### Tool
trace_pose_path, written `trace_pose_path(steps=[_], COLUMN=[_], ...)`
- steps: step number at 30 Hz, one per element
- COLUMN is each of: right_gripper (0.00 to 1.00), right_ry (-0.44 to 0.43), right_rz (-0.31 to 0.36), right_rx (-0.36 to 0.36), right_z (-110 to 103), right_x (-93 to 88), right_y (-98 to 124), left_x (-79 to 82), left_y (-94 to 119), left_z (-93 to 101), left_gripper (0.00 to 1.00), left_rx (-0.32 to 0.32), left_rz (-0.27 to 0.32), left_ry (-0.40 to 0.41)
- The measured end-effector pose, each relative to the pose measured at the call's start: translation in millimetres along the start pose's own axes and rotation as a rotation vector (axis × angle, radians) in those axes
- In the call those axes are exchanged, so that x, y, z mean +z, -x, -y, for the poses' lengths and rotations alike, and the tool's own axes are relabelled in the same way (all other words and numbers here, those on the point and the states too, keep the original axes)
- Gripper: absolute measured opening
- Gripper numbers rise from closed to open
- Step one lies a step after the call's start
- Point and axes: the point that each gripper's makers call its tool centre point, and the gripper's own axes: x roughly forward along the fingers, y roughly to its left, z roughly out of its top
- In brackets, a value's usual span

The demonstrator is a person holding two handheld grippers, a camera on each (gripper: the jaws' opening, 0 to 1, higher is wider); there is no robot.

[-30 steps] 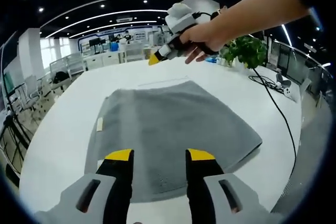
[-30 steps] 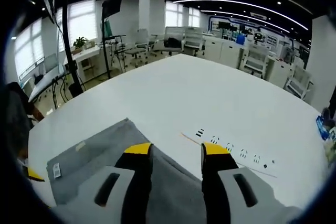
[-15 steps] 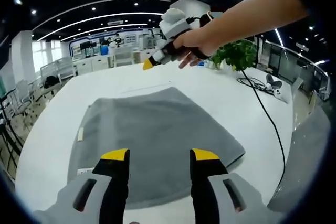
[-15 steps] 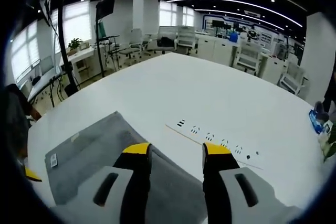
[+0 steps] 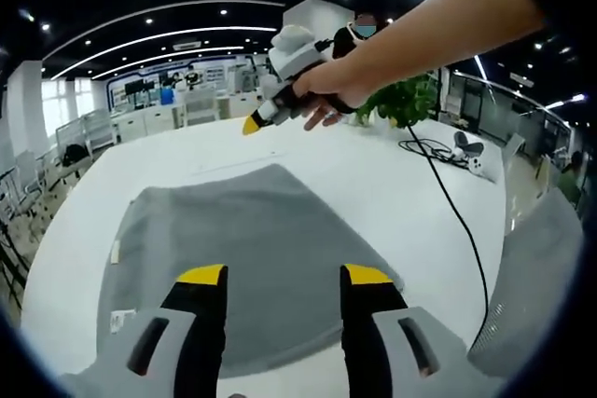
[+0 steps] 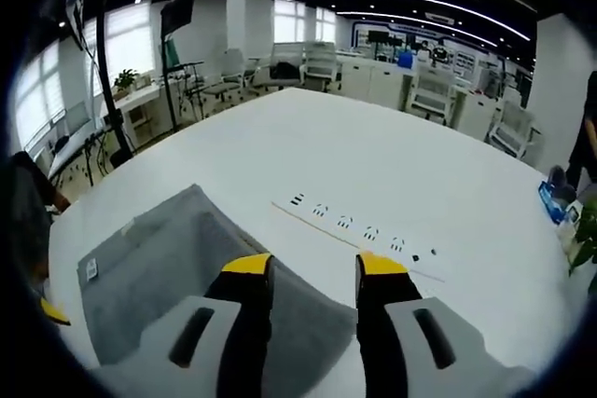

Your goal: Fold the towel on the table until its edges align and the towel forms a compact rectangular stack.

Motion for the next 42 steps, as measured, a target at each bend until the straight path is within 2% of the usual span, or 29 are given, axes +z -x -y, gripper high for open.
trace_pose_path(steps=[6,9,17,27,31,38,42], right_gripper=[0.27,0.25,0.23,0.22,0.22,0.22,0.2], right_ry=[0.003,0.003,0.045,0.082,0.113,0.122,0.125], right_rz=[-0.038,-0.043,-0.079,-0.123,-0.154,-0.147,-0.152], right_rx=[0.0,0.004,0.039,0.049,0.061,0.073,0.1], right_z=[13,15,17,27,30,30,23], right_x=[-15.7,-19.6,-39.6,-62.7,-74.3,-75.2,-74.7], right_y=[3,3,2,-5,-10,-17,-25], left_x=[4.3,5.1,6.1,-2.5,-8.1,-16.8,-19.6], left_y=[-2,-4,-8,-19,-22,-29,-33], left_z=[15.3,27.1,43.4,72.4,82.4,95.2,100.4], left_gripper=[0.5,0.51,0.52,0.55,0.55,0.55,0.54], left_rx=[-0.024,-0.044,-0.064,-0.117,-0.138,-0.157,-0.17], left_rz=[0.004,0.003,0.003,-0.018,-0.039,-0.065,-0.08], left_ry=[0.008,-0.003,-0.007,-0.025,-0.068,-0.113,-0.106])
